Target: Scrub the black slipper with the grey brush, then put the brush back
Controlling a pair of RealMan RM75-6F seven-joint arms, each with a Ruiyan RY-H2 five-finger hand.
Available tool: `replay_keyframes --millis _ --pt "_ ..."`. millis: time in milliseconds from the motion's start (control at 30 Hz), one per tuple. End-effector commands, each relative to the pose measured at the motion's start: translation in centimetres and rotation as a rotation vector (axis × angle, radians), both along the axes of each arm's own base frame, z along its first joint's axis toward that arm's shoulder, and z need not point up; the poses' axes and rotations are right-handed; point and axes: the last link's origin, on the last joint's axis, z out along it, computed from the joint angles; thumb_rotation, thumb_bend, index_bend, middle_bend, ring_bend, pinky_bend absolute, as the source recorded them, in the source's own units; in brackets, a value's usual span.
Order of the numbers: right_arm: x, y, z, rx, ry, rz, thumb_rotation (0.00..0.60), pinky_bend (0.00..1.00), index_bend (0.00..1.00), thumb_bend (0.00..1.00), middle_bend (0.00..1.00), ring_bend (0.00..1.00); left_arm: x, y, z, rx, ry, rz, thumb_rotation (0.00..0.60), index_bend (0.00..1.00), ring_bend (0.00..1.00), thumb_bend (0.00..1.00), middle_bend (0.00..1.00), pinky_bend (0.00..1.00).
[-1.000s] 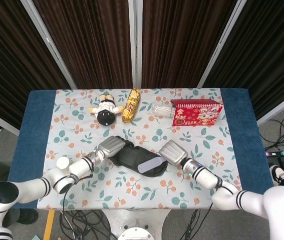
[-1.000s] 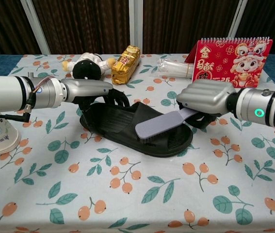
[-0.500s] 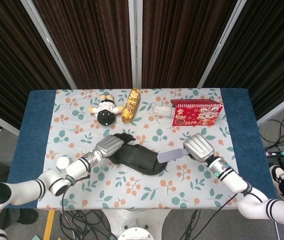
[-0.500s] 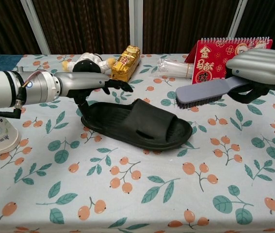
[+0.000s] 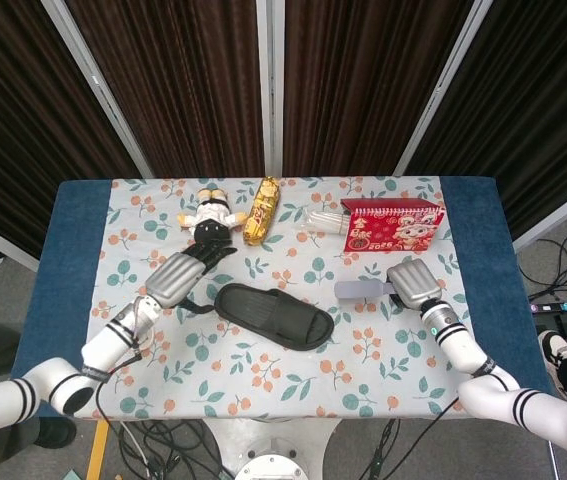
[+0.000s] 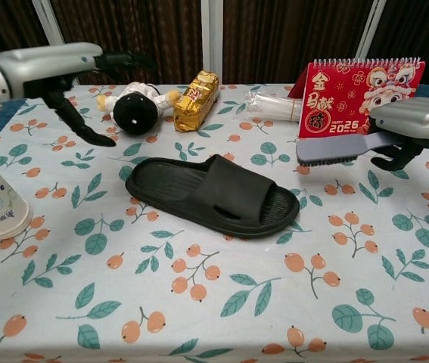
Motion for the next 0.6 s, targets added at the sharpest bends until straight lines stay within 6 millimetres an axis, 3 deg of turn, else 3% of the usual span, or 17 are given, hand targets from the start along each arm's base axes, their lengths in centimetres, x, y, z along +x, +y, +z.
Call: replay_keyframes --millis 33,100,200,267,400,533,600 --pt "0.1 0.1 -0.3 -0.001 -0.005 -0.004 0.6 0.53 0.61 0.18 0.56 0.55 -2.7 -1.8 3.2 0.09 -0.005 0.039 0.6 0.12 0.06 0.21 0.14 0.14" --pt "-0.1 0.3 -0.2 -0.007 0.005 0.0 0.6 0.36 0.43 0.12 0.43 0.38 -3.7 -2.5 4.2 0.119 -0.003 0.053 0.6 0.12 0.06 0.21 0.14 0.14" --pt "-0.2 0.8 0.4 -0.019 -0.001 -0.001 0.6 0.21 0.15 0.03 0.24 0.16 -5.2 -3.8 5.8 0.162 0.006 0.066 0.6 0.12 0.06 0.2 0.14 0.14" --pt "-0.4 1.3 1.1 -0.02 -0.01 -0.008 0.6 0.13 0.03 0.0 0.15 0.06 -6.3 -4.7 6.8 0.185 0.013 0.08 0.6 0.12 0.06 0.2 0.14 0.14" --pt "-0.8 2.5 3.8 -0.051 -0.022 -0.008 0.6 0.06 0.0 0.0 0.07 0.0 -8.5 -6.3 8.5 0.221 0.052 0.121 0.6 0.12 0.06 0.2 0.14 0.14" --pt "-1.9 4.8 7.9 -0.144 -0.072 -0.017 0.6 0.06 0.0 0.01 0.08 0.0 -11.3 -8.2 10.6 0.266 0.087 0.209 0.6 0.12 0.06 0.2 0.14 0.14" --pt "-2.6 6.1 9.8 -0.191 -0.09 -0.011 0.6 0.07 0.0 0.08 0.11 0.01 -12.5 -9.2 11.4 0.296 0.102 0.253 0.6 0.12 0.06 0.2 0.14 0.14"
